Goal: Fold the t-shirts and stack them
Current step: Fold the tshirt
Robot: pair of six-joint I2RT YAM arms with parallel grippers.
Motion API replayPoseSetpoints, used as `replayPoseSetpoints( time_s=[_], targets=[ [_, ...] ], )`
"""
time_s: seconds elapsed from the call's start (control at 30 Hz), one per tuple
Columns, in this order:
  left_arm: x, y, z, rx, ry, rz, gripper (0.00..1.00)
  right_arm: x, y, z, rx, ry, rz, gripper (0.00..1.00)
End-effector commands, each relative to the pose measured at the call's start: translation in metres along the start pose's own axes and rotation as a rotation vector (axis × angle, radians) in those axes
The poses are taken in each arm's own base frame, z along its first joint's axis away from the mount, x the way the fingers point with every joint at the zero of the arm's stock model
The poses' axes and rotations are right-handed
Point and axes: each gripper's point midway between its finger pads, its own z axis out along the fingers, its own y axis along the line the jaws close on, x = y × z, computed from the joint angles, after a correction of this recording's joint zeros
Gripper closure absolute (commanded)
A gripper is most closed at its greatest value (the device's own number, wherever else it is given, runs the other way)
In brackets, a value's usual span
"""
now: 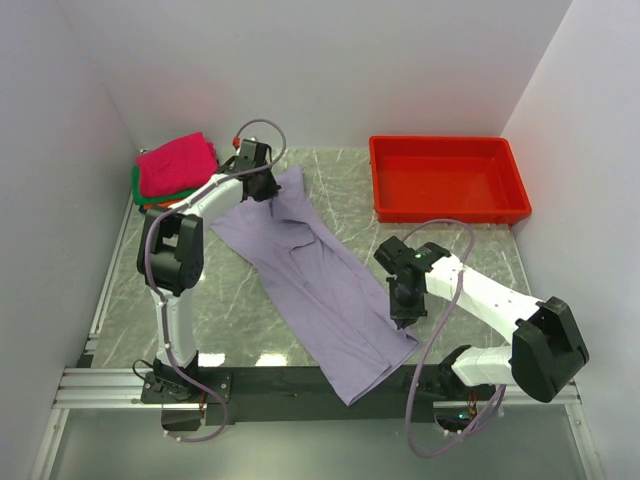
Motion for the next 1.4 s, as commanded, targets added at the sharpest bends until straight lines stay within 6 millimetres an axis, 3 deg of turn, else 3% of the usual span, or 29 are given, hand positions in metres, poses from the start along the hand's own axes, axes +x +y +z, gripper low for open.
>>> replayPoseSetpoints(
  time_s=[0.0,0.47,0.67,0.87,1.07,1.37],
  targets=[
    [-0.026,-0.002,-0.026,0.007,-0.084,0.016,1.00,0.004,0.007,-0.016,-0.024,-0.016,-0.049,1.00],
    [-0.029,0.019,-0.045,-0.025,-0.080,0.013,1.00,0.013,0.026,-0.043,-0.059,-0.031,-0.120,1.00],
    [-0.020,0.033,-0.048,-0.058,-0.075,0.017,1.00,0.022,0.033,-0.035,-0.044,-0.002,-0.171,1.00],
    [-0.024,0.044,-0.055,-0.085,-0.091,0.013,1.00,0.038,0.042,-0.030,-0.043,0.035,-0.210,1.00],
    [-0.032,0.049,-0.061,-0.078,-0.099,0.009,1.00,0.042,0.044,-0.038,-0.023,0.027,-0.229,1.00],
    [-0.020,0.064,-0.054,-0.098,-0.062,0.015,1.00,0.050,0.045,-0.024,0.002,0.049,-0.258,1.00]
  ],
)
